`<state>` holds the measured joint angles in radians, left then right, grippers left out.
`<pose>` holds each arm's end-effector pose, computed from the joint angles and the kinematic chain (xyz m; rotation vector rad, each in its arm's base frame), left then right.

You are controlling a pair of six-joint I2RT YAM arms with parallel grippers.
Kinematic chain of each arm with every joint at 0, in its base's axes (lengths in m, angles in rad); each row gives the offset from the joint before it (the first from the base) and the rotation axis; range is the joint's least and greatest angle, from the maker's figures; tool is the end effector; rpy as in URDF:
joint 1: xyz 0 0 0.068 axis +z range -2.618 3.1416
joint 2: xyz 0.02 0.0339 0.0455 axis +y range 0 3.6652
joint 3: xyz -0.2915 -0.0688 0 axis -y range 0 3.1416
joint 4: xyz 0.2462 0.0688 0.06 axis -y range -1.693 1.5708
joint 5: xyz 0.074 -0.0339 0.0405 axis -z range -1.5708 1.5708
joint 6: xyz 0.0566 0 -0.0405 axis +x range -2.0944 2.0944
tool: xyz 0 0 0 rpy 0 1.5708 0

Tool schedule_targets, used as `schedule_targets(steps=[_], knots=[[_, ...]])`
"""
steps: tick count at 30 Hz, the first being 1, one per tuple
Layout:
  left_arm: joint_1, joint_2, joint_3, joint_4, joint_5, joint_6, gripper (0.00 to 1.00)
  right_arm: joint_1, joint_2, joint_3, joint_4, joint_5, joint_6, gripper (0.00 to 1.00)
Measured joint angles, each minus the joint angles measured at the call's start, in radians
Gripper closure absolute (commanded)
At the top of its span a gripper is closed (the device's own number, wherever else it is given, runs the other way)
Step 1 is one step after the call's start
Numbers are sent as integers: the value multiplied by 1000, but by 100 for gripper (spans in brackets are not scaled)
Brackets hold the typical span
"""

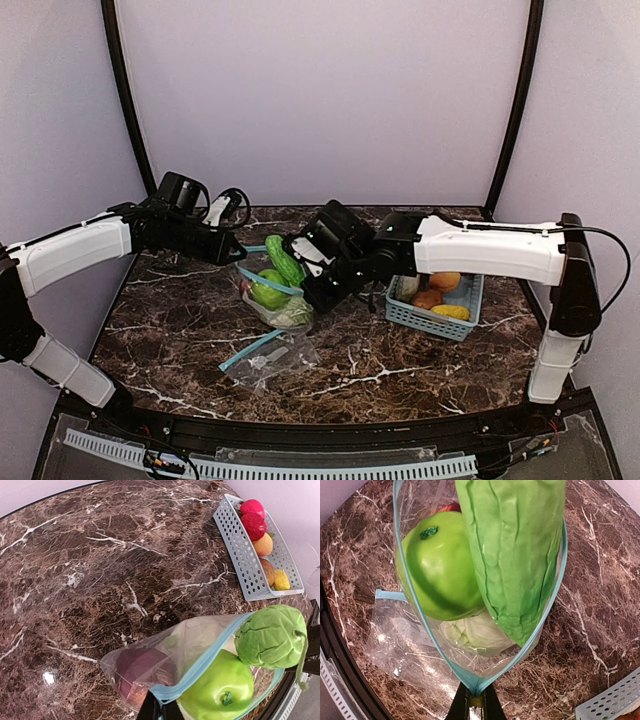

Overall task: Place the food in the zip-top bag and seal the zipper
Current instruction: Adjust the zipper food storage bag at the center of the board.

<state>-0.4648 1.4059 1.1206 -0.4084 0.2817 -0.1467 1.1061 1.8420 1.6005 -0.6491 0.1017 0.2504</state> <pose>0.2826 -0.1593 0.3073 0.5171 2.2545 -0.6379 0.1994 0.3849 0.2924 -1.0013 2.3047 0.4582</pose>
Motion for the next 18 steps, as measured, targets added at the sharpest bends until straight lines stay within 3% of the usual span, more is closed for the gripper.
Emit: schedule_targets(steps=[3, 10, 14, 18], knots=[[0, 0, -2, 8, 48, 12, 88, -1, 0, -32, 0, -8, -15, 100], [0, -21, -3, 18, 71, 61, 44, -1, 0, -47, 21, -40, -44, 100], [0, -109, -4, 28, 47, 85, 38, -1, 0, -50, 30, -54, -53, 100], [-3, -205, -4, 58, 56, 76, 40, -1, -6, -60, 48, -64, -60, 100]])
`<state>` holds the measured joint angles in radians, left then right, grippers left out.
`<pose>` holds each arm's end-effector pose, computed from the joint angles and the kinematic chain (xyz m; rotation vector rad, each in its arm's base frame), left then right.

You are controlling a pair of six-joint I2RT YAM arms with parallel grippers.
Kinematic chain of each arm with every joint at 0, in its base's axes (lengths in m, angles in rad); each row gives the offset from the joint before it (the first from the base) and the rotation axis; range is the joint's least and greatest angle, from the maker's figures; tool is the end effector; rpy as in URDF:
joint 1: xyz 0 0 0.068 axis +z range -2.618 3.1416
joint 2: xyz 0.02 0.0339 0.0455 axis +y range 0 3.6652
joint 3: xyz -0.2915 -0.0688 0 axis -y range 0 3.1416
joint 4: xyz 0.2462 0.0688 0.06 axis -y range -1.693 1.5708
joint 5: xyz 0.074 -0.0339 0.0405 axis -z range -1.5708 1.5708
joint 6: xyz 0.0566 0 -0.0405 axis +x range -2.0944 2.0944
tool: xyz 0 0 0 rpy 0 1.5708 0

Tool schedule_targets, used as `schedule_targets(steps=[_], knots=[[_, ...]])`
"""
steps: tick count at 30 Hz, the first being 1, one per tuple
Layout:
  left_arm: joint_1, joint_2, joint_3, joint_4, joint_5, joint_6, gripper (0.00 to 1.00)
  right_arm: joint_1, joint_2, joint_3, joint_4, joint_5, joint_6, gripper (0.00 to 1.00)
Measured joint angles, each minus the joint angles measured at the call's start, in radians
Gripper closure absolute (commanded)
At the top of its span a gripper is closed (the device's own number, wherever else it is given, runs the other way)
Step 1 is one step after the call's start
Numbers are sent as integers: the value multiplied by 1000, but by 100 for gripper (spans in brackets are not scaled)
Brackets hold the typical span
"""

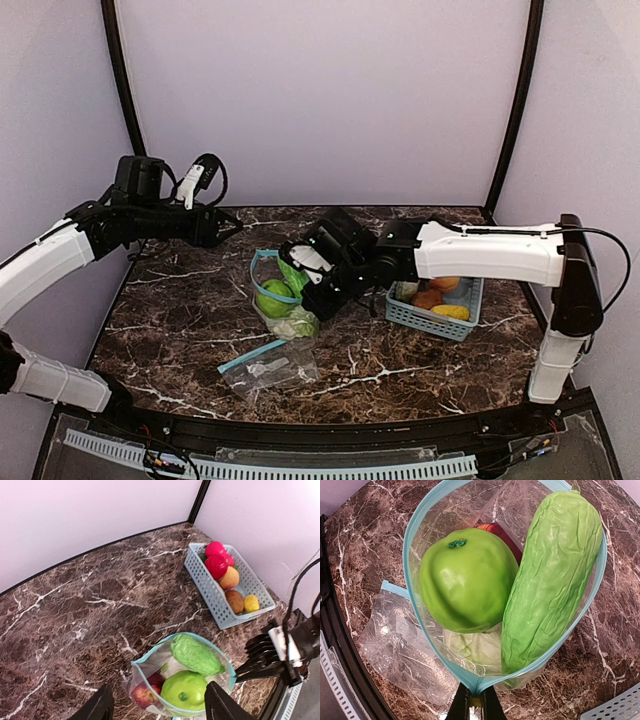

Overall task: Place the food in the zip-top bag and seal the zipper
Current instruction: Adjust the zipper food storage bag at the center of the board, then adjust the fake vegetable in the zipper food storage bag.

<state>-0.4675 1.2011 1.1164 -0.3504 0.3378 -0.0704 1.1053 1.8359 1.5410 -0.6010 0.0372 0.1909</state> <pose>0.2420 -0.1432 0.3706 0.6180 1.9499 -0.6790 0.1953 0.3842 0.2787 -1.1049 2.2834 0.4997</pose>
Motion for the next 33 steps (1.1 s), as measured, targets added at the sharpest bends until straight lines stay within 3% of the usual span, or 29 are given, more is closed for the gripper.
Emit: schedule_targets(steps=[5, 13, 23, 33], knots=[[-42, -4, -7, 83, 63, -103, 52, 0, -17, -28, 29, -16, -8, 100], [-176, 132, -45, 195, 88, -271, 63, 0, -35, -52, 56, -20, -13, 100], [-216, 247, -62, 306, 62, -392, 72, 0, -48, -70, 84, -20, -18, 100], [-247, 332, -70, 325, 11, -416, 76, 0, -69, -91, 98, -14, -23, 100]])
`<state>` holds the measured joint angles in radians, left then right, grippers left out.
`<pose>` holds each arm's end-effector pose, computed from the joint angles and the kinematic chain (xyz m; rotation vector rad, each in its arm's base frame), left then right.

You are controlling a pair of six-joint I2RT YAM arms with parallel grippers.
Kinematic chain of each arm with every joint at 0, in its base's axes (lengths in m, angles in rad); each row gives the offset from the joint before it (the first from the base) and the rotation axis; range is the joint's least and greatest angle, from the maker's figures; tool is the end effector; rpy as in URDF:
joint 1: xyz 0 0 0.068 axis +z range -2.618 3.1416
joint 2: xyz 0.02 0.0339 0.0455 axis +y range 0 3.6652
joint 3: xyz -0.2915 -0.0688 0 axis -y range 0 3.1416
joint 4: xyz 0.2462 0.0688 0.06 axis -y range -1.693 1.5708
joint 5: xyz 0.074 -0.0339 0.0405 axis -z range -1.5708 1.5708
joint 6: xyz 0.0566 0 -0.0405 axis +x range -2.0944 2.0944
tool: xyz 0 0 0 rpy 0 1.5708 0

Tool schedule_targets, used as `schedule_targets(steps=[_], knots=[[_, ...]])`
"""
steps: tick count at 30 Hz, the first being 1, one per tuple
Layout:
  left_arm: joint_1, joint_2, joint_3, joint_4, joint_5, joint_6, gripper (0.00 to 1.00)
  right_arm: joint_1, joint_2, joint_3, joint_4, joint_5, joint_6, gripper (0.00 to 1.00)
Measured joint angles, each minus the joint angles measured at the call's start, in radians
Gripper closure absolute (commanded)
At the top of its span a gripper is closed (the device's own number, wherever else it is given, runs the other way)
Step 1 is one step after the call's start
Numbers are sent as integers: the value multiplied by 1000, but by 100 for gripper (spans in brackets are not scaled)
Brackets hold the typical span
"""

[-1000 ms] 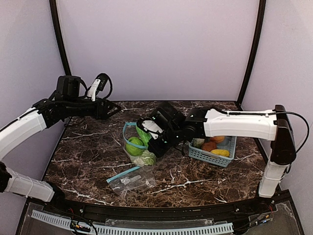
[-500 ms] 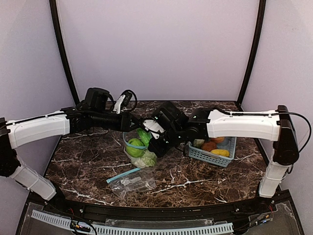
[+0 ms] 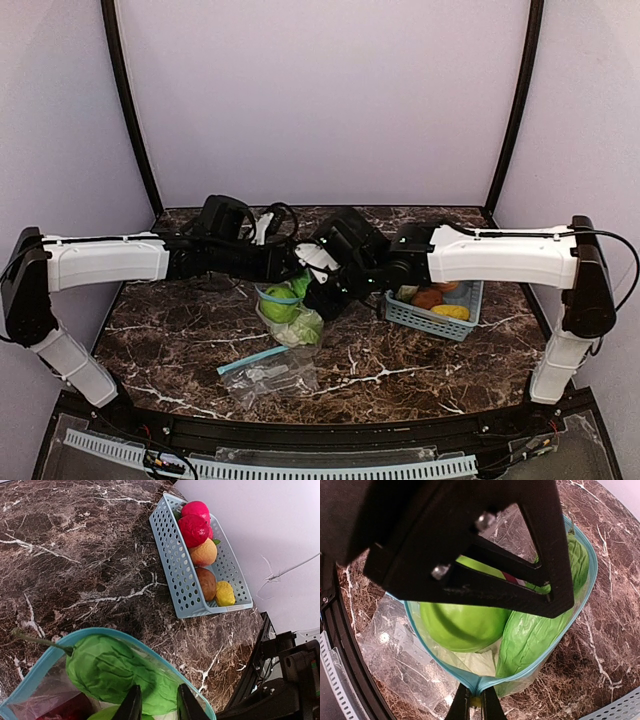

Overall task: Place the food in the zip-top bag and seal the zipper
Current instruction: Adjust the fake vegetable in the zipper food storage bag.

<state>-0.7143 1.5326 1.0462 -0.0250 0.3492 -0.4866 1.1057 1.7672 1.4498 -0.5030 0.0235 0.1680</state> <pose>0.2634 -0.2540 0.2805 0.4816 2.1867 -1.0610 0.1889 0.3735 0.2840 -1.1051 2.2071 0.5548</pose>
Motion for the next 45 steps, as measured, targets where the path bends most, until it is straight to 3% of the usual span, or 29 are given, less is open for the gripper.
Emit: schedule_targets(steps=[14, 25, 32, 45], knots=[[-9, 87, 0, -26, -62, 35, 77, 0, -5, -26, 10, 23, -20, 100], [-8, 0, 69, -132, -153, 87, 74, 0, -82, -112, 35, 37, -20, 100], [-9, -13, 126, -84, -80, 38, 77, 2, -113, -145, 59, 42, -18, 100], [-32, 130, 114, -3, 10, -32, 81, 3, -123, -164, 86, 50, -17, 100]])
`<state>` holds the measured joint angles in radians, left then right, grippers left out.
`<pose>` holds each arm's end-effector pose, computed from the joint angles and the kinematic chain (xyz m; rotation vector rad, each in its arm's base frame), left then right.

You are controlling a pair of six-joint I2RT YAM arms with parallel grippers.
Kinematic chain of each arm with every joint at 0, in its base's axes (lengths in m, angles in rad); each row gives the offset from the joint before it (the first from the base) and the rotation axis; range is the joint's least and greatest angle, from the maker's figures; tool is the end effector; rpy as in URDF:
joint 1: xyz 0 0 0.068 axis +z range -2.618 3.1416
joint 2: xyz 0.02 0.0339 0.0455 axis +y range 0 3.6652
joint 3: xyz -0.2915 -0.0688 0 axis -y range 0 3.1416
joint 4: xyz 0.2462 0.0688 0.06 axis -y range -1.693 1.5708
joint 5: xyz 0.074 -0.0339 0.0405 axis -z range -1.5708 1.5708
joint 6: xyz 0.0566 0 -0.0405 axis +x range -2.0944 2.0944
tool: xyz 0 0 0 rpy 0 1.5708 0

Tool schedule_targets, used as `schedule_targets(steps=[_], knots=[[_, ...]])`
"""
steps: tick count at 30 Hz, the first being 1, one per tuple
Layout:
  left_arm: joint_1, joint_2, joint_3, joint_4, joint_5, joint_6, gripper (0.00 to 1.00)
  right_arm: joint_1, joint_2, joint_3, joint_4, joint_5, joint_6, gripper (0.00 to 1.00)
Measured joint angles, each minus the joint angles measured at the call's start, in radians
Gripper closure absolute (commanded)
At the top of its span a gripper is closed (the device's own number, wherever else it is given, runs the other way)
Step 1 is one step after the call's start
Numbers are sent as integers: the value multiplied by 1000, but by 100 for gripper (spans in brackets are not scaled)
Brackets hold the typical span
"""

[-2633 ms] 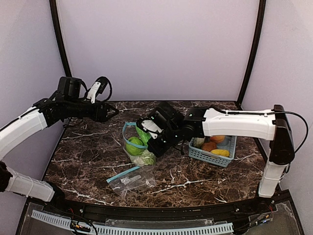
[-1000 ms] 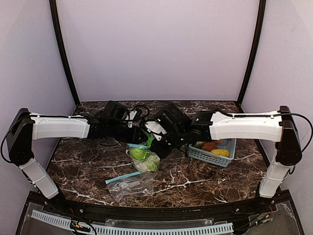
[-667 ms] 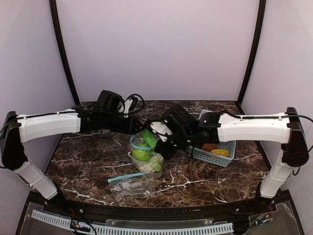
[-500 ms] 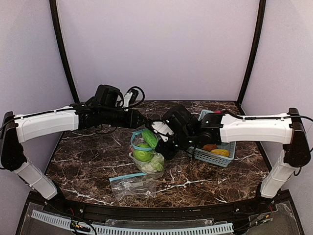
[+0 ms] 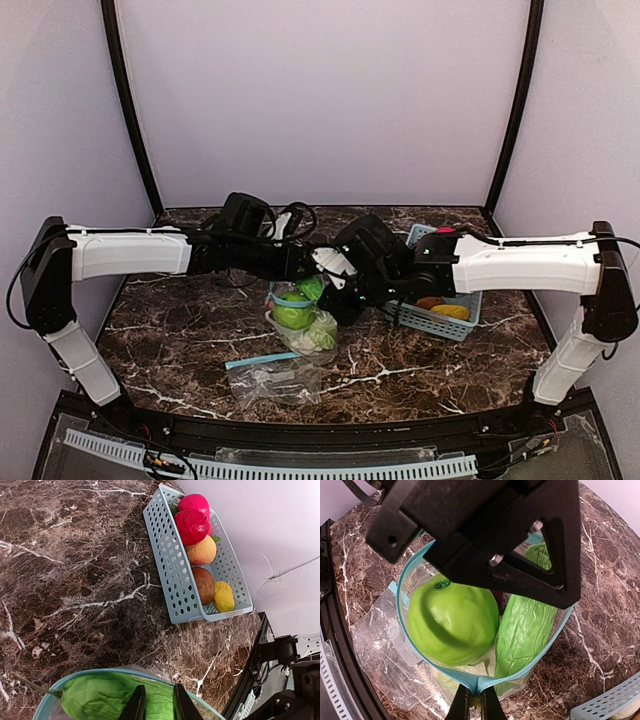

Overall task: Place the food in the zip-top bag and seal the zipper
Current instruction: Adjust the fake vegetable in the zipper food storage bag.

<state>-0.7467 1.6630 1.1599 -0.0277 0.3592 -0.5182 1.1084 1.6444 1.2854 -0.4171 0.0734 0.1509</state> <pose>0.2808 -0.2870 0.2733 0.4918 2.2219 -1.0976 0.1760 0.3437 0.2825 -1.0760 2.1537 0.5234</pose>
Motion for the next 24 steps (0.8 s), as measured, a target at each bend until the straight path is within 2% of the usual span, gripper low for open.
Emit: schedule_targets(steps=[17, 19, 22, 24], knots=[[-11, 45, -39, -41, -40, 14, 81, 13, -26, -56, 36, 5, 0, 100], [-12, 40, -28, -65, -55, 26, 74, 13, -33, -66, 43, 6, 0, 100], [-14, 10, 14, -137, -100, 58, 54, 14, -45, -83, 60, 6, 3, 100], [-13, -22, 53, -183, -133, 88, 45, 15, -53, -93, 69, 8, 7, 100]])
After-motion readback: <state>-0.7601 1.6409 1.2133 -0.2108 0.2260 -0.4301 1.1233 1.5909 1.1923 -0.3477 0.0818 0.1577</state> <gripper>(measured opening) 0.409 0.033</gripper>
